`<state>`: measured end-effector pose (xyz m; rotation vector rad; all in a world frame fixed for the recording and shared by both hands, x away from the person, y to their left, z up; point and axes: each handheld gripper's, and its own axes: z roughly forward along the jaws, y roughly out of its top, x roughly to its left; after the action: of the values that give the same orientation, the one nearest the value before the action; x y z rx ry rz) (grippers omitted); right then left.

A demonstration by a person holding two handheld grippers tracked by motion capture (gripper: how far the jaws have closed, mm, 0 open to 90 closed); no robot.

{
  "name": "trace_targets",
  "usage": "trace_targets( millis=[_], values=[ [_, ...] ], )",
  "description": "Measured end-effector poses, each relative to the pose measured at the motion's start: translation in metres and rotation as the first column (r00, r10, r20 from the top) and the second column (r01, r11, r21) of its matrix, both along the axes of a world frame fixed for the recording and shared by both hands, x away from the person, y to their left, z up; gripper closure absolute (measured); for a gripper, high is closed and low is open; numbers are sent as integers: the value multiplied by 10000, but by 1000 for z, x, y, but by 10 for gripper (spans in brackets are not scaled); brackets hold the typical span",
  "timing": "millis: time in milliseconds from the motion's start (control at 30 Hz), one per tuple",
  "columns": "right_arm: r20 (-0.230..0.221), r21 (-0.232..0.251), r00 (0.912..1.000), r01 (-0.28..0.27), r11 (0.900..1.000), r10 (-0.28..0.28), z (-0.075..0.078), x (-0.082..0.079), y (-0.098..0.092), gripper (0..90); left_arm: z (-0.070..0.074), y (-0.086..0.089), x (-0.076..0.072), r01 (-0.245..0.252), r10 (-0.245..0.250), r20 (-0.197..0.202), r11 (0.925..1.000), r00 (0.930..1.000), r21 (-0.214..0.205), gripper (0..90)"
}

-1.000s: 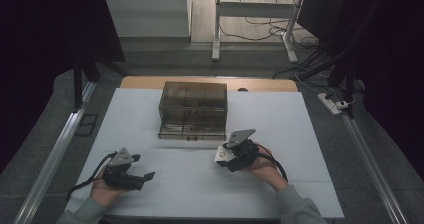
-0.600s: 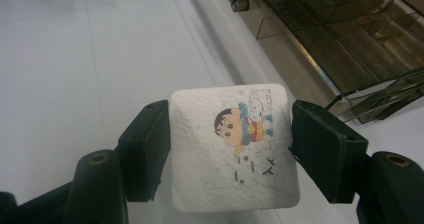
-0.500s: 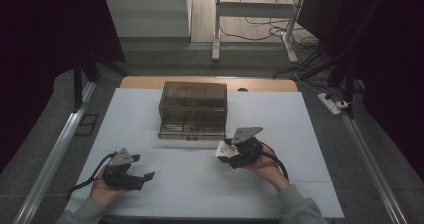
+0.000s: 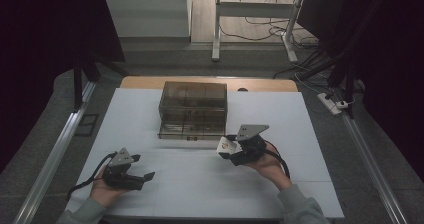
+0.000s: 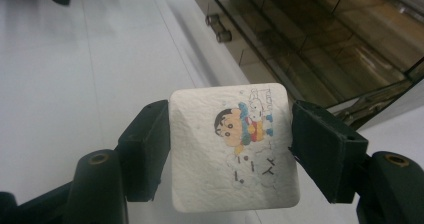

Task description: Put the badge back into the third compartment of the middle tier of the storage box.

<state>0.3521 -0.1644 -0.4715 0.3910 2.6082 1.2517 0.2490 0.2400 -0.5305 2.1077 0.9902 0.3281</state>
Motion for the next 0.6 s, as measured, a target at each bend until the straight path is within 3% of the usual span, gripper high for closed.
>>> trace_targets(
  millis=[267,600],
  values=[
    [303,299,9994,148,9994,-158,11,-1,-5,327,0,0,0,3,-3,-1,10000,10000,2,135],
    [637,1039,9972,329,9940,-397,27,-4,-15,327,0,0,0,21,-21,-6,10000,10000,23,135]
  ],
)
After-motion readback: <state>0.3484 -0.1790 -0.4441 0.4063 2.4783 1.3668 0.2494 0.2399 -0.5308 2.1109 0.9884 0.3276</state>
